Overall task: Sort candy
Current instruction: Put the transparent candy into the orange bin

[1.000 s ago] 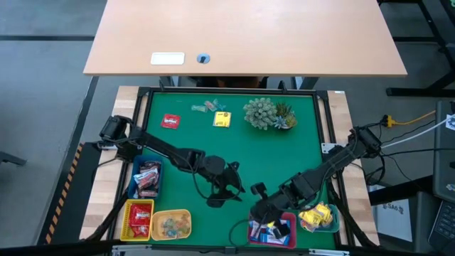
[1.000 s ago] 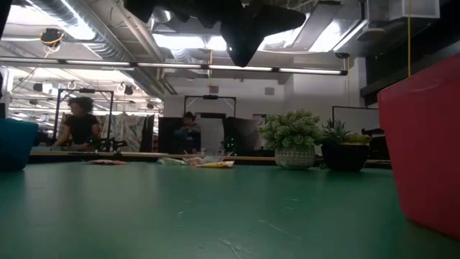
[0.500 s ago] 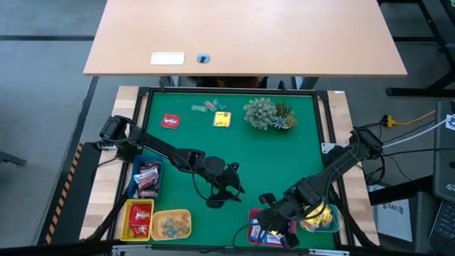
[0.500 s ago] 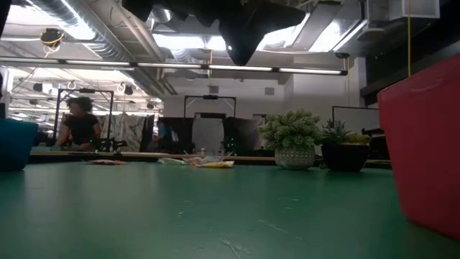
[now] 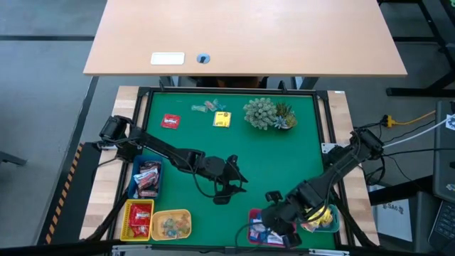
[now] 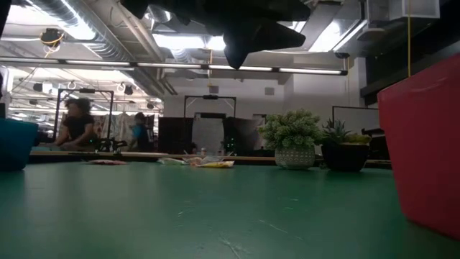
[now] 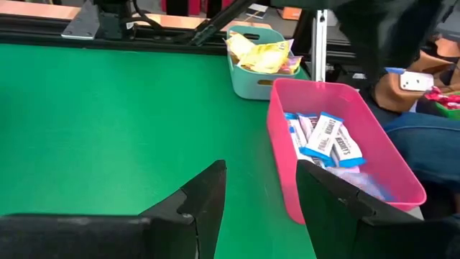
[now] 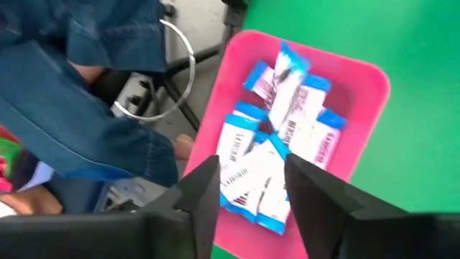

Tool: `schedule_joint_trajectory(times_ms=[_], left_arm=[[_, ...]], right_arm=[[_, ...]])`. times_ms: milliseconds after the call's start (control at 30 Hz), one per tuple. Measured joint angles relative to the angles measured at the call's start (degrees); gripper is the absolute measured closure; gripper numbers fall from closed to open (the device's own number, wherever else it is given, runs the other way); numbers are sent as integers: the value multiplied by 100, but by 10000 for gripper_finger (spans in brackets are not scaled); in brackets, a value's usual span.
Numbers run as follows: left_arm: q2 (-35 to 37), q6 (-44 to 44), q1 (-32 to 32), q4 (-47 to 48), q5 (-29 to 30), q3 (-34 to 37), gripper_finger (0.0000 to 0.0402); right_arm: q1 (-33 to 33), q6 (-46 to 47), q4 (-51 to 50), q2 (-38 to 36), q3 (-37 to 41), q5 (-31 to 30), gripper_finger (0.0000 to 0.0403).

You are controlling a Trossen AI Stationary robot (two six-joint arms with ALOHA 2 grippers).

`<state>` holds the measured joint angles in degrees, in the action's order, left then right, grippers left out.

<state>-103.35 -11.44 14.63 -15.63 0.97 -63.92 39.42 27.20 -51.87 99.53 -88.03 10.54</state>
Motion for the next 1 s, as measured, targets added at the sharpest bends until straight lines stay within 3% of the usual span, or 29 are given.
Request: schedule_joint_trajectory(times_ms=[300, 533, 767, 1000], left_arm=[[2, -4, -114, 19, -69, 2, 245], [533, 0, -501, 1091, -138, 11, 245], [1189, 146, -1234, 2365, 310, 11, 245], [1449, 603, -2437, 3023, 497, 11, 245]], right_arm=[[-7, -55, -191, 0, 0, -719, 208], [-7, -65, -222, 0, 2, -1204, 208], [-7, -66, -224, 0, 2, -1316, 208], [-7, -66, -190, 0, 2, -1317, 207]])
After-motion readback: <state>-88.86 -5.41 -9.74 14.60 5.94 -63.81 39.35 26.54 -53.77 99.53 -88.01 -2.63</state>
